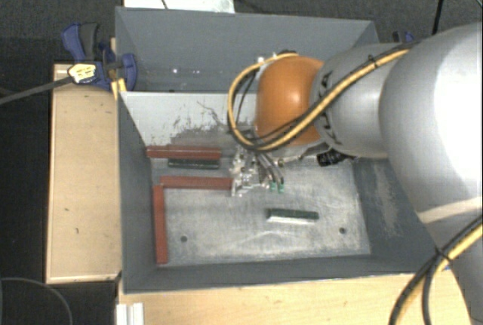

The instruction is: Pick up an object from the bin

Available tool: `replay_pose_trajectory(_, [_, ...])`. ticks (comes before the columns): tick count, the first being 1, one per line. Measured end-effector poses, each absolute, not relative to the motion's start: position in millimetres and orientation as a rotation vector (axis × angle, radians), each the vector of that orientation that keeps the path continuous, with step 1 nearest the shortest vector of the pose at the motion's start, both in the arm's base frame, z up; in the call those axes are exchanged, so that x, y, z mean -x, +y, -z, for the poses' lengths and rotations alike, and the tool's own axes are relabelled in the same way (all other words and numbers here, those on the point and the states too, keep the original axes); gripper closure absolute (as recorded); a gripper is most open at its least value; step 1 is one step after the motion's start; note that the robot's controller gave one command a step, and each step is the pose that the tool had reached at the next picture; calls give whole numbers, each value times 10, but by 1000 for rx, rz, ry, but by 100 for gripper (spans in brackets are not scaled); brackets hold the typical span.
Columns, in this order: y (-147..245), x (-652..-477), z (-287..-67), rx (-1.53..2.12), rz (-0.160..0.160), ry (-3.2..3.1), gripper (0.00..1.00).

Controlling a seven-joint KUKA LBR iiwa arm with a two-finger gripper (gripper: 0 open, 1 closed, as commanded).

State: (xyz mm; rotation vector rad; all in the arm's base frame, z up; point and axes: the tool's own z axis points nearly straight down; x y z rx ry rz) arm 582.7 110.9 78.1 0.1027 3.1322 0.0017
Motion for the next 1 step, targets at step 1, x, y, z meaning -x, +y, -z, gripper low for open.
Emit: replay_pose_trajectory(1, [1107,-5802,-908,-104,1,3143,100])
